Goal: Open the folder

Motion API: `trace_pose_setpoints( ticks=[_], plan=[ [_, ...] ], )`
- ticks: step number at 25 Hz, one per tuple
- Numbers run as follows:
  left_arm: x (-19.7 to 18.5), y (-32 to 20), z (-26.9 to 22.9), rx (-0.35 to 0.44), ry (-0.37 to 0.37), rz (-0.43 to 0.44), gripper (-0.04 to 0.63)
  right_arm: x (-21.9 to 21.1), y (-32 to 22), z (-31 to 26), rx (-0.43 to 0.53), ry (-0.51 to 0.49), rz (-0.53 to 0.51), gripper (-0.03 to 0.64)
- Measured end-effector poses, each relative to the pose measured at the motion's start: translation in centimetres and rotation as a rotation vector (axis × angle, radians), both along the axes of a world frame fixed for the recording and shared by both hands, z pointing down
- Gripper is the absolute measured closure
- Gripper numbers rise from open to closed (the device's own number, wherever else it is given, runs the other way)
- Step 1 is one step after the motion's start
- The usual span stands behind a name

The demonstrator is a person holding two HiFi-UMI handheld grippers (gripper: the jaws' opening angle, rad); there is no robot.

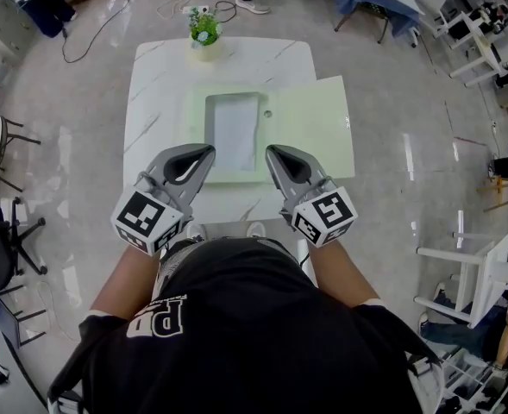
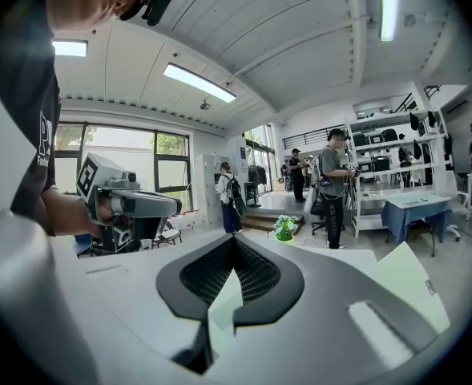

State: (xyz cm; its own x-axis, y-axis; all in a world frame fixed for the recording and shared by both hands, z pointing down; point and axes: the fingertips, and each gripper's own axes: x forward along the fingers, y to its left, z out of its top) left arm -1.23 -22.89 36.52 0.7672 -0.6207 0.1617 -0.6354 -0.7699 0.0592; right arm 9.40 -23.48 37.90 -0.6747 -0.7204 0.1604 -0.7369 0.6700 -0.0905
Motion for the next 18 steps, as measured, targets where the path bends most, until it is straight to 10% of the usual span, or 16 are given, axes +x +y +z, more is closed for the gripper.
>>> trace_pose_setpoints(
  ticks=[18],
  plan=[
    [0.15, -0.20, -0.26, 0.004, -0.003, -0.002, 0.541, 0.49, -0.30, -0.22, -0.002, 0.001, 0.009, 0.617]
  ],
)
